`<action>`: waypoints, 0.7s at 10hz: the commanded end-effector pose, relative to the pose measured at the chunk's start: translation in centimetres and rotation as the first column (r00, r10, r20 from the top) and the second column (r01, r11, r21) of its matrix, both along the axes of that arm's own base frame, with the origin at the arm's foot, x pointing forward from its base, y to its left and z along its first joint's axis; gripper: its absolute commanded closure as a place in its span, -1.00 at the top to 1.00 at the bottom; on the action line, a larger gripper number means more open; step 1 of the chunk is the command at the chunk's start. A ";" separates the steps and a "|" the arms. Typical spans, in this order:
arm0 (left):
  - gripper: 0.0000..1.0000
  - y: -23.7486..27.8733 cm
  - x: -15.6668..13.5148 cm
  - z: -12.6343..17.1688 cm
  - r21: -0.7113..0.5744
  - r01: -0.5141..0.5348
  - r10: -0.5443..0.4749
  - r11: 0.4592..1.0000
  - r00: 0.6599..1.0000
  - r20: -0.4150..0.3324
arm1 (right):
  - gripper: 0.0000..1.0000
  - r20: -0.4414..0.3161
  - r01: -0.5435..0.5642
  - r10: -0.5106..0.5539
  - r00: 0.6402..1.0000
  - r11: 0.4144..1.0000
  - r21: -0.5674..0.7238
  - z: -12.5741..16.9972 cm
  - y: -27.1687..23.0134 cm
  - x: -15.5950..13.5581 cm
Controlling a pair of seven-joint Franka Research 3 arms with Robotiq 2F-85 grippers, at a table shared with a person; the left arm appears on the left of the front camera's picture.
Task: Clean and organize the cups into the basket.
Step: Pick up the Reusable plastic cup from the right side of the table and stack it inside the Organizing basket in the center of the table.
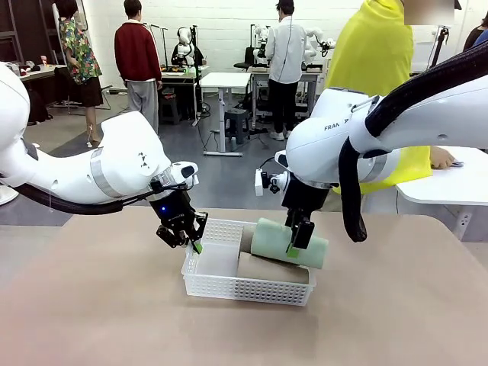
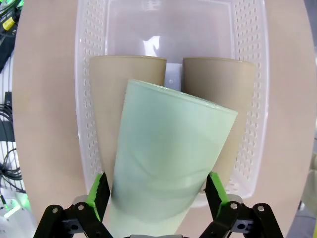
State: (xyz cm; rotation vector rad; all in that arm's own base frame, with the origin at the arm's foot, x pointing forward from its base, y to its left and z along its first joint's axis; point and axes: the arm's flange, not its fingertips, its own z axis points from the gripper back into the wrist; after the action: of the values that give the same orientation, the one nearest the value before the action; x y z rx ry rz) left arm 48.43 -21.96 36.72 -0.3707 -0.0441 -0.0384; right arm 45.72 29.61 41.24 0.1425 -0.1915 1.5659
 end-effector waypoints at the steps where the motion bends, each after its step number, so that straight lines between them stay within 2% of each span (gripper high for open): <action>1: -1.00 0.0 0.0 0.1 -0.005 0.003 -0.003 1.000 1.000 -0.002 | 1.00 -0.009 -0.025 0.025 1.000 0.999 0.030 0.0 -0.1 -0.4; 3: -1.00 0.0 0.0 0.1 -0.005 0.003 -0.003 1.000 1.000 -0.002 | 1.00 -0.012 -0.027 0.027 1.000 0.999 0.035 -0.4 0.3 -0.2; 5: -1.00 0.0 0.0 0.1 -0.005 0.003 -0.003 1.000 1.000 -0.002 | 1.00 -0.051 -0.081 0.085 0.995 0.993 0.082 -0.6 0.5 -0.2; 7: -1.00 0.0 0.0 0.1 -0.005 0.003 -0.003 1.000 1.000 -0.002 | 1.00 -0.058 -0.115 0.123 0.991 0.987 0.113 -0.5 0.5 -0.5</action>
State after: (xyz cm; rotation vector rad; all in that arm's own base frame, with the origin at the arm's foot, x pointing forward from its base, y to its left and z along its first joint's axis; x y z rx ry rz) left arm 48.42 -21.95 36.69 -0.3704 -0.0434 -0.0384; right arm 45.50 30.38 41.16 0.2390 -0.2288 1.6364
